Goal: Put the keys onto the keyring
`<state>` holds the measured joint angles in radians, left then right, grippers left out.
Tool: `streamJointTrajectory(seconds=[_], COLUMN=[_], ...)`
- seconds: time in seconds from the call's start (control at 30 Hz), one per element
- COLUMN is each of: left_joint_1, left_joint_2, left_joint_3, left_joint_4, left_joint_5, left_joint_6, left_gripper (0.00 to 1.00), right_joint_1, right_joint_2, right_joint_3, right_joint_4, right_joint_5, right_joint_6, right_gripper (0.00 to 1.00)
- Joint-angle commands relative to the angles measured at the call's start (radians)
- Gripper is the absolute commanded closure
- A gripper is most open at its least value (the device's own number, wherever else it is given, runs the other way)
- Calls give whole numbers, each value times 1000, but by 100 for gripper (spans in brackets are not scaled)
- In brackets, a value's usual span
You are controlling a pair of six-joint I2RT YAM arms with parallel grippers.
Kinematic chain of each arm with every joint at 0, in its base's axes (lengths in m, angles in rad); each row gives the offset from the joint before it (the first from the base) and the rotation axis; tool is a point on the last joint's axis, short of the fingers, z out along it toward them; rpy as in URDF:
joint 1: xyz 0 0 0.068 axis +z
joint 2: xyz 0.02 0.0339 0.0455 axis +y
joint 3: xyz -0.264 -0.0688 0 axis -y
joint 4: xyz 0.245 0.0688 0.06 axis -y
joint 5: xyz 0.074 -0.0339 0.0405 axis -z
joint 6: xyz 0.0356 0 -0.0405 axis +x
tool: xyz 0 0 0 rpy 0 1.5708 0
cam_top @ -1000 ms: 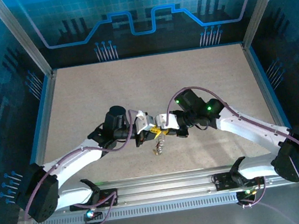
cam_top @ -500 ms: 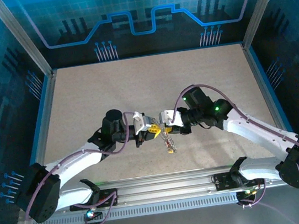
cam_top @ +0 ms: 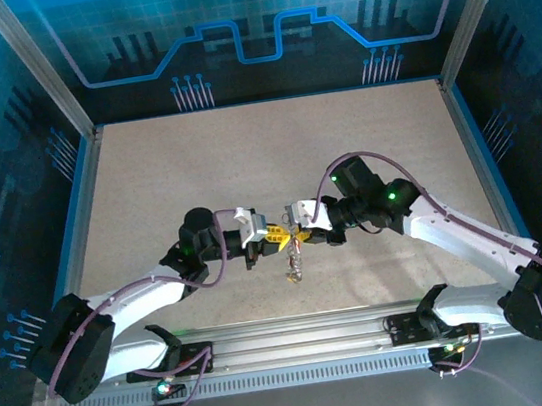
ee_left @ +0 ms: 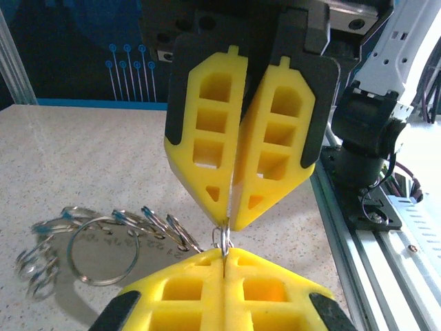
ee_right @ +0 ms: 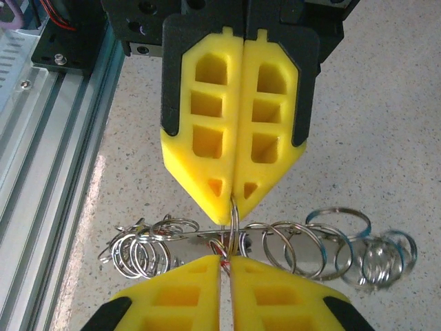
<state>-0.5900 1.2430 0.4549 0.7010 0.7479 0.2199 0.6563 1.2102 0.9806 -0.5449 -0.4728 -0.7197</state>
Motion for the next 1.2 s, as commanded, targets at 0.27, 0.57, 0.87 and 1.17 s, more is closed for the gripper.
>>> streamJointTrajectory(seconds=[0.27,0.57,0.87,1.17], left_joint_1=[4,2,1,2], left_joint_2=[28,69,111,117], left_joint_3=[-5,-14,-33,-21], left_joint_4=[225,315,415,413], left_joint_5=[37,47,33,23], left_joint_6=[-51,-105,-131,-131], left_gripper=[100,100,100,100], right_joint_1=[-4,-3,-28,-71], right_joint_2=[38,18,-25,-77], right_joint_3=[1,-9,-41,-81], right_joint_4=[7,56,93,144], right_joint_5=[-67,-75,-63,-78], right_joint_6=[-3,23,47,96], right_gripper=[85,91,84,80])
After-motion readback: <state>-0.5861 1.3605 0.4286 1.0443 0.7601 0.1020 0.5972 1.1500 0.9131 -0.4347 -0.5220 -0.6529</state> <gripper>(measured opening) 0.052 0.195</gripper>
